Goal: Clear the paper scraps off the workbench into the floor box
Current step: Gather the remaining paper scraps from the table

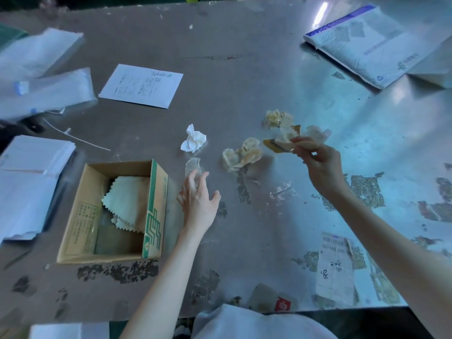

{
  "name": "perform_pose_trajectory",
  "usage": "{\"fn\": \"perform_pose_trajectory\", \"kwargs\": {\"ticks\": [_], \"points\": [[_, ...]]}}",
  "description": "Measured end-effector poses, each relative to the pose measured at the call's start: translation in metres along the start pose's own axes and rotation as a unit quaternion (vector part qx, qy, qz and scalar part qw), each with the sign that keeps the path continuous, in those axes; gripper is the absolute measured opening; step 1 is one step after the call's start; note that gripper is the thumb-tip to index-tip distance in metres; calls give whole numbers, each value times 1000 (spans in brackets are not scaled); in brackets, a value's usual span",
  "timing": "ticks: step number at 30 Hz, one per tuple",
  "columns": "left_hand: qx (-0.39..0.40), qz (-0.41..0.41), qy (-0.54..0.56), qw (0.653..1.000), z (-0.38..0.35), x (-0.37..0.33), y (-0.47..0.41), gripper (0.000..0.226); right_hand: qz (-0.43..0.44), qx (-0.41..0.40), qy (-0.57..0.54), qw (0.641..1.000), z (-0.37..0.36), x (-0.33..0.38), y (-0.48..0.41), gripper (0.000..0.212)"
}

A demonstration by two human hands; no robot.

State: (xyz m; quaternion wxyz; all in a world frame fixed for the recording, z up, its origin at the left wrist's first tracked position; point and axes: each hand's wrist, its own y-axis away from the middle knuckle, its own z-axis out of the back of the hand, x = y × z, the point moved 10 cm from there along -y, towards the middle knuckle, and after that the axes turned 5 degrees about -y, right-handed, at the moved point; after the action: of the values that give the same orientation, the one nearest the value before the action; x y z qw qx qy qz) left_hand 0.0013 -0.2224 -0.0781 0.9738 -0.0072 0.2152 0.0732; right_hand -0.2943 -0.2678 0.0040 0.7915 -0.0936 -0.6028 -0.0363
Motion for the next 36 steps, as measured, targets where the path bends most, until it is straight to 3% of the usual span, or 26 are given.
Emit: {"fn": "perform_pose_trajectory", "kwargs": {"ticks": [7,14,25,32,36], "points": [[8,-41,0,999,-3,-10,7,44,14,-131,29,991,49,2,-24,24],[-38,-24,-17,999,11,-2,5,41,-32,-75,128,988,46,-23,-33,28],[13,-20,-1,1000,-2,-3,6,44,-10,49,40,998,-11,-7,16,19],[28,-4,-47,999,-8,-10,7,67,-39,-64,-8,997,28,-10,2,18],[44,-12,-39,998,-13,-17,5,76,-49,-30,1,998,14,-10,13,35]]}}
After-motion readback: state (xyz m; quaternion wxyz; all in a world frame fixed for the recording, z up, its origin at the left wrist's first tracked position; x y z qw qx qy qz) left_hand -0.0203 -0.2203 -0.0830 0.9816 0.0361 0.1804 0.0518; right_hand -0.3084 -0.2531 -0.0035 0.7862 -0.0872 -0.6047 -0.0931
